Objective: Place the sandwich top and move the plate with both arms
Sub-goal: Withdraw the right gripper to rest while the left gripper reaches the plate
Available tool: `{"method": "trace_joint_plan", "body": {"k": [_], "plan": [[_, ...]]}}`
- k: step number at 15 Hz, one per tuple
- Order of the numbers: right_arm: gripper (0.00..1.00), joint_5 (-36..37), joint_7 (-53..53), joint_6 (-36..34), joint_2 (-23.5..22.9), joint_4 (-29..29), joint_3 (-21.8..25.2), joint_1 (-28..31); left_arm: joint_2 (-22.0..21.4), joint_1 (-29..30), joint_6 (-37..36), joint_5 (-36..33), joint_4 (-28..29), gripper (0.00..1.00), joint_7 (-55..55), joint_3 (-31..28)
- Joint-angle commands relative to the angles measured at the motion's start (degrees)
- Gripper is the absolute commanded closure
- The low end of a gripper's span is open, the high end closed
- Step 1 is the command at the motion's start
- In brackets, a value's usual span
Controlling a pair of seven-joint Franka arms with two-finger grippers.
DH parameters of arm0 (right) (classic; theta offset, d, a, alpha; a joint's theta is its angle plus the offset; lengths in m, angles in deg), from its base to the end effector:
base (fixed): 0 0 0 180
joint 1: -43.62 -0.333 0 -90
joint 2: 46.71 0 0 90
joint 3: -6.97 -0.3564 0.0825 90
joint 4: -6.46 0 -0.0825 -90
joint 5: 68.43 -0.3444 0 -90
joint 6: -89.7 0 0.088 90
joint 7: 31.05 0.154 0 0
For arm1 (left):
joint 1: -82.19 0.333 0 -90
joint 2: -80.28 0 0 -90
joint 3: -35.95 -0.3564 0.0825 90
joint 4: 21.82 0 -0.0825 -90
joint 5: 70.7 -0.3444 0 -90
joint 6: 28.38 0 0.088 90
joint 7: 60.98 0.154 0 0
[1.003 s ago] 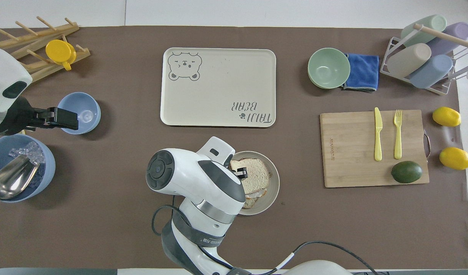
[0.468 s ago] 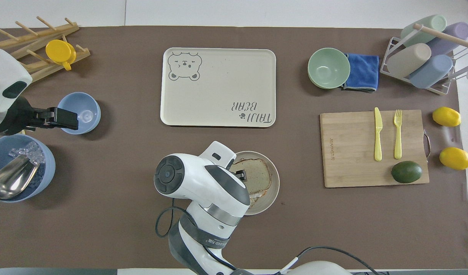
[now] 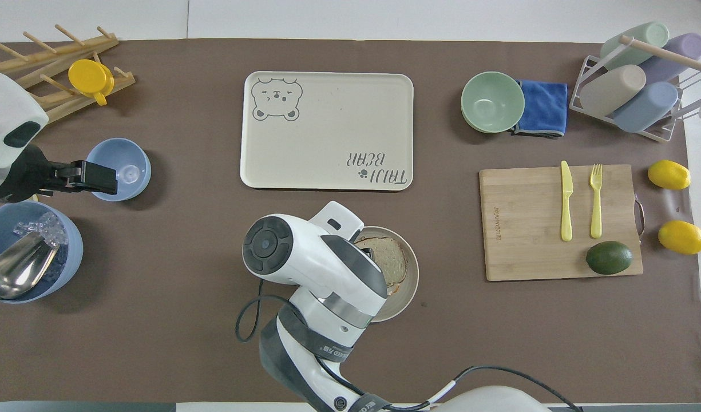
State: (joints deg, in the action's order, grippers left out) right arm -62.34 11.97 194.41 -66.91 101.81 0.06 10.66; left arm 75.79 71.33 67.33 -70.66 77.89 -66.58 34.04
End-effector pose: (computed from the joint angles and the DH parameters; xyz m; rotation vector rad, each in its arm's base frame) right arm 0.4770 0.3716 0.3985 2.9712 -0.0324 -0.1507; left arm 0.4882 -0.0764 0.5923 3.1359 -0.0917 0.0126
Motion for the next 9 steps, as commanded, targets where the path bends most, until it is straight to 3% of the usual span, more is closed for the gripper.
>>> {"method": "trace_joint_plan", "body": {"k": [1, 6, 9], "plan": [[0.00, -3.4, -6.7, -0.4, 6.3, 1.2, -0.7, 8.4, -0.5, 0.7, -0.6, -0.6, 0.0, 0.00, 0.1, 0.4], [0.00, -3.5, -11.1, -5.1, 12.5, 1.1, -0.7, 19.8, -0.5, 0.7, -0.5, -0.6, 0.0, 0.00, 0.1, 0.4], [0.00, -3.6, -18.9, -12.1, 15.9, 1.1, -0.4, 24.0, -0.5, 0.6, -0.7, -0.6, 0.0, 0.00, 0.1, 0.5]]}}
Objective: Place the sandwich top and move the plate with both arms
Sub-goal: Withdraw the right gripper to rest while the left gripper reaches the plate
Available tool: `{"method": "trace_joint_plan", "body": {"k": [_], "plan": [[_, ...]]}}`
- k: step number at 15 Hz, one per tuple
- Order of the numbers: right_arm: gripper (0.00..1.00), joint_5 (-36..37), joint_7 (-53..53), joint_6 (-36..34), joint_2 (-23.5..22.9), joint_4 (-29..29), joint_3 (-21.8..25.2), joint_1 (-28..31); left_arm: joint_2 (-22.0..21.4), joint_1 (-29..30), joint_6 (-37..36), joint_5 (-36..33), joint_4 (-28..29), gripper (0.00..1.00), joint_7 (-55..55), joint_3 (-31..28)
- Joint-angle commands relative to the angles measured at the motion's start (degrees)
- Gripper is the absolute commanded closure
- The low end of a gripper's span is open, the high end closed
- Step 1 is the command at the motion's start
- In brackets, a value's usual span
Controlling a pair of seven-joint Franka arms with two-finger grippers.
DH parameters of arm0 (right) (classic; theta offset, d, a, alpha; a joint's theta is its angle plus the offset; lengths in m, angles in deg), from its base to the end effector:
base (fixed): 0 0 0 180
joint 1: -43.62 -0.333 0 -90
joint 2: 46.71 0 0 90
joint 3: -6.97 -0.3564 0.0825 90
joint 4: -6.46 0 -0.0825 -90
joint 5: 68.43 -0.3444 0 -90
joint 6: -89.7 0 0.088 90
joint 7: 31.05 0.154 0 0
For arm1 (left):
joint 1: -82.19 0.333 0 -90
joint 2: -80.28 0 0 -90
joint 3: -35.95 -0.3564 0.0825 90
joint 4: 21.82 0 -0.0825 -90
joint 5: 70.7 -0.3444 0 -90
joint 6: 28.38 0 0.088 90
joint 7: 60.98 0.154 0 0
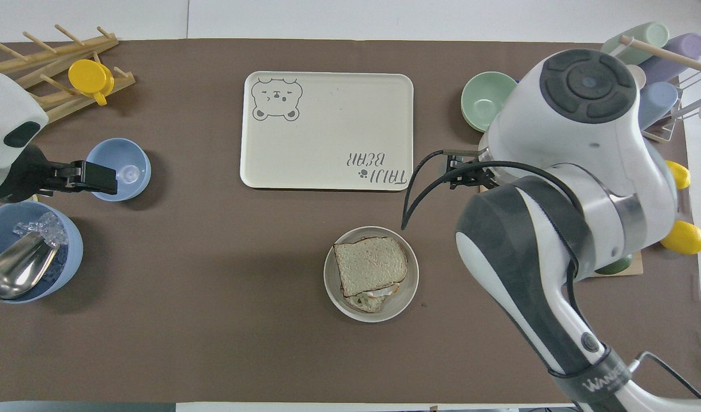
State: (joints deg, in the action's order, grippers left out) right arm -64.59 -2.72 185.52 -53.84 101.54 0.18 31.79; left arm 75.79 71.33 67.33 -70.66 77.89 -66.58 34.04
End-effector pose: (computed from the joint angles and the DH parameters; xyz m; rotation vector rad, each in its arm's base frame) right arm 0.5257 0.1635 0.5220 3.0382 -0.2422 -0.1234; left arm 0.4882 -0.0764 0.5923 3.1359 -0.0917 0.0126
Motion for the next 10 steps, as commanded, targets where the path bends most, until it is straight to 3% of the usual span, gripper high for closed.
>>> {"method": "trace_joint_plan", "body": {"k": [1, 4, 10], "plan": [[0.00, -1.3, -6.1, -4.9, 3.8, 1.3, -0.5, 4.5, -0.6, 0.5, -1.1, -0.6, 0.1, 0.00, 0.1, 0.5], [0.00, -1.2, -17.6, -7.6, 5.5, 1.5, -0.3, 9.7, -0.6, 0.5, -0.9, -0.6, 0.1, 0.00, -0.2, 0.6], [0.00, -1.4, -24.5, -7.0, 7.7, 1.4, 3.0, 10.9, -1.2, -1.2, 1.1, 1.4, 2.4, 0.00, -3.4, 0.9]]}}
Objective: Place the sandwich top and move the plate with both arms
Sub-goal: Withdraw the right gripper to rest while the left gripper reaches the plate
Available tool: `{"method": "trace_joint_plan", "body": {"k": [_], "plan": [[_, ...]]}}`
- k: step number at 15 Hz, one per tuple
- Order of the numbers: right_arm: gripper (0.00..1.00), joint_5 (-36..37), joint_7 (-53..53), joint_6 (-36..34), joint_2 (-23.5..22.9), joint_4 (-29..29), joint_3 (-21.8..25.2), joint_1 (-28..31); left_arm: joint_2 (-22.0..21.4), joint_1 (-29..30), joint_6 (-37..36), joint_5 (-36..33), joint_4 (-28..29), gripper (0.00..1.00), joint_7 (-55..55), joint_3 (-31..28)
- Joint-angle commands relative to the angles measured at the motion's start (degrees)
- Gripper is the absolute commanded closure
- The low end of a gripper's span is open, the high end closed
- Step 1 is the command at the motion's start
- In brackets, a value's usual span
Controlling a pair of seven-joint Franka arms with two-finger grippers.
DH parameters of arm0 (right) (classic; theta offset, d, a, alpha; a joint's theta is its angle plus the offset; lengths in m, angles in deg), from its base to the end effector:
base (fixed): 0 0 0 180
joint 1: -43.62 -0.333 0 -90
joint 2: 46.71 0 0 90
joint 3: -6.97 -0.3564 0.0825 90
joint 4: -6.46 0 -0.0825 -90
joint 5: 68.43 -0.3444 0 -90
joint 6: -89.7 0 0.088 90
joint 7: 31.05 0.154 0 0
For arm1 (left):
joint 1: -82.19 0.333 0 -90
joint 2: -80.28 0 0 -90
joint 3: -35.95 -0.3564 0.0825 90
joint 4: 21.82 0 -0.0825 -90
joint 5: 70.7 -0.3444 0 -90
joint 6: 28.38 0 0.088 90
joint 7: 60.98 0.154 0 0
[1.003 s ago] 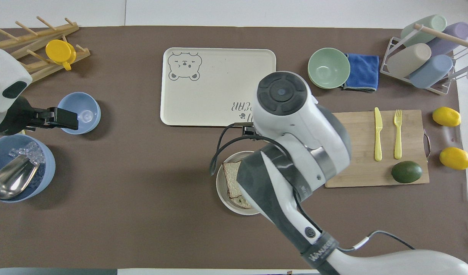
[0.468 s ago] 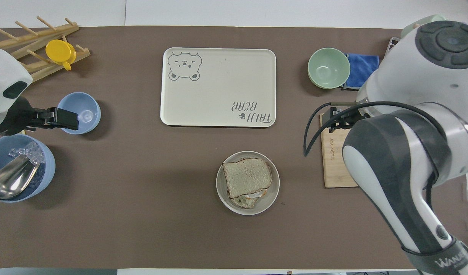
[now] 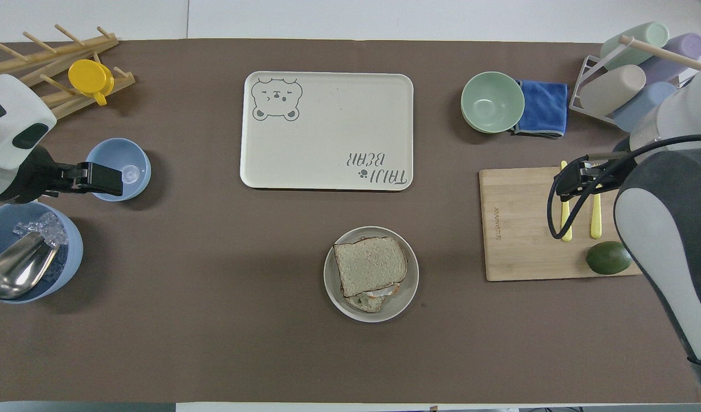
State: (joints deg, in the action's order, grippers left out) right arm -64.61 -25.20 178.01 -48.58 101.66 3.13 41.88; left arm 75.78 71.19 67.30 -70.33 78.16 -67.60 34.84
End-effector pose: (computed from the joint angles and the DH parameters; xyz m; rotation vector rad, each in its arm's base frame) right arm 0.5082 0.0387 0.5608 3.0542 -0.0022 -0.2228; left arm 0.4861 -0.0853 0.5903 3.1320 -0.0885 0.0036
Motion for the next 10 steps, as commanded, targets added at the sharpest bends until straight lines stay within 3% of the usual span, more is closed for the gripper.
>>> {"method": "trace_joint_plan", "body": {"k": [1, 4, 10], "plan": [[0.00, -1.4, -3.4, 0.5, 2.5, 1.4, 0.3, 1.3, -1.2, -1.4, 2.0, 2.6, 2.6, 0.00, -2.6, 0.0], [0.00, -2.9, -6.6, 1.1, 2.0, 1.5, 2.0, 1.8, -0.5, -2.3, 4.3, 5.8, 4.1, 0.00, -2.7, 0.1], [0.00, -4.5, -6.6, -0.1, -0.4, -1.0, 1.4, 3.3, 1.0, -10.7, 17.1, 8.8, 13.6, 0.00, -8.0, 0.1]]}}
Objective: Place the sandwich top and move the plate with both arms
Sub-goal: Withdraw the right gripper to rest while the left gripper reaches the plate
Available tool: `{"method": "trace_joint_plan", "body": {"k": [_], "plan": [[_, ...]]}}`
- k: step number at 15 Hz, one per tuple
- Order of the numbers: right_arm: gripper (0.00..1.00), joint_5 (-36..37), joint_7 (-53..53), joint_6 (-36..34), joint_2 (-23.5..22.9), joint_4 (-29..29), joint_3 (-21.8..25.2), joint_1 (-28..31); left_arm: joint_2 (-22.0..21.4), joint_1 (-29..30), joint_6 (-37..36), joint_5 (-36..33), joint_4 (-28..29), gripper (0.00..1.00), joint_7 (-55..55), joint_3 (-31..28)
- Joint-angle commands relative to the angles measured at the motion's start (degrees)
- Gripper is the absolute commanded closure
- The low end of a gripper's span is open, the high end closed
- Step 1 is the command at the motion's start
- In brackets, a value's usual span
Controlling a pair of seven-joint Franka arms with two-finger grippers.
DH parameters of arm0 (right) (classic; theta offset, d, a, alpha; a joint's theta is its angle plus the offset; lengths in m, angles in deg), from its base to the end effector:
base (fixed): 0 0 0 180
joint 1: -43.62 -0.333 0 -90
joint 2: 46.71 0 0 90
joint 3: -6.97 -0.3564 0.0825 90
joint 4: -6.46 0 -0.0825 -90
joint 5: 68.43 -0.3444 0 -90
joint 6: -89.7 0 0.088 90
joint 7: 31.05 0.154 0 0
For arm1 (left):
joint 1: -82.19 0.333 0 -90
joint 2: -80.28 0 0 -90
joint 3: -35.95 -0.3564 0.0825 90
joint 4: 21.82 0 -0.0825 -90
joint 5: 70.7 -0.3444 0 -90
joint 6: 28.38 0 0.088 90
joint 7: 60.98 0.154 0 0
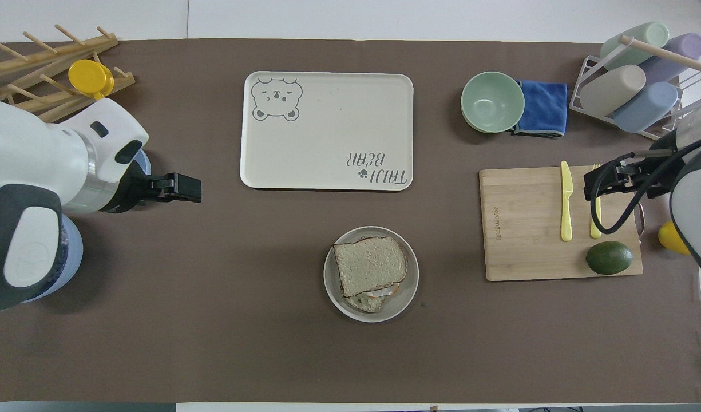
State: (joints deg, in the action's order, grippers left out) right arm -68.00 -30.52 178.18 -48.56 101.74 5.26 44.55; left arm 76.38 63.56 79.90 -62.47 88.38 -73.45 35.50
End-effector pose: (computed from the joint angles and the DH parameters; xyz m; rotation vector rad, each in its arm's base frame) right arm 0.5097 0.0055 0.5602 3.1244 0.0075 -0.2361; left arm 0.4749 -0.1737 0.5270 2.9985 -0.0853 -0.0047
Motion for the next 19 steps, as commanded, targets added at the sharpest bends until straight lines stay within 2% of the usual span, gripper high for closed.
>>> {"method": "trace_joint_plan", "body": {"k": [1, 4, 8, 10, 13, 15, 19], "plan": [[0.00, -1.0, -1.2, -0.5, -0.4, -1.1, -0.4, 0.5, 1.5, -4.7, 5.9, 0.9, 3.9, 0.00, -3.3, -0.6], [0.00, -0.9, -0.7, -0.4, 0.1, -0.4, -0.1, 0.3, 4.3, -7.5, 8.7, 1.3, 4.7, 0.00, -4.4, -0.6], [0.00, -0.9, -0.6, -0.2, 1.1, 0.3, 0.0, 0.4, 4.4, -12.6, 19.4, 2.2, 14.4, 0.00, -5.1, -0.6], [0.00, -0.9, -1.3, -0.1, 1.5, 1.0, 0.2, 0.9, 4.4, -14.6, 23.8, 2.7, 17.4, 0.00, -6.9, -0.5], [0.00, -0.3, -1.9, 1.2, 1.2, 0.9, 0.2, 1.4, 4.2, -16.4, 24.1, 3.9, 18.8, 0.00, -6.9, -0.5], [0.00, 2.7, -2.9, 1.3, 1.0, 0.7, 0.0, 1.6, 3.9, -17.6, 24.4, 4.9, 20.0, 0.00, -6.9, -0.5], [0.00, 2.5, -2.9, -0.9, 1.1, 0.7, 0.0, 1.9, 4.6, -20.1, 28.6, 9.2, 22.2, 0.00, -7.1, -0.5]]}}
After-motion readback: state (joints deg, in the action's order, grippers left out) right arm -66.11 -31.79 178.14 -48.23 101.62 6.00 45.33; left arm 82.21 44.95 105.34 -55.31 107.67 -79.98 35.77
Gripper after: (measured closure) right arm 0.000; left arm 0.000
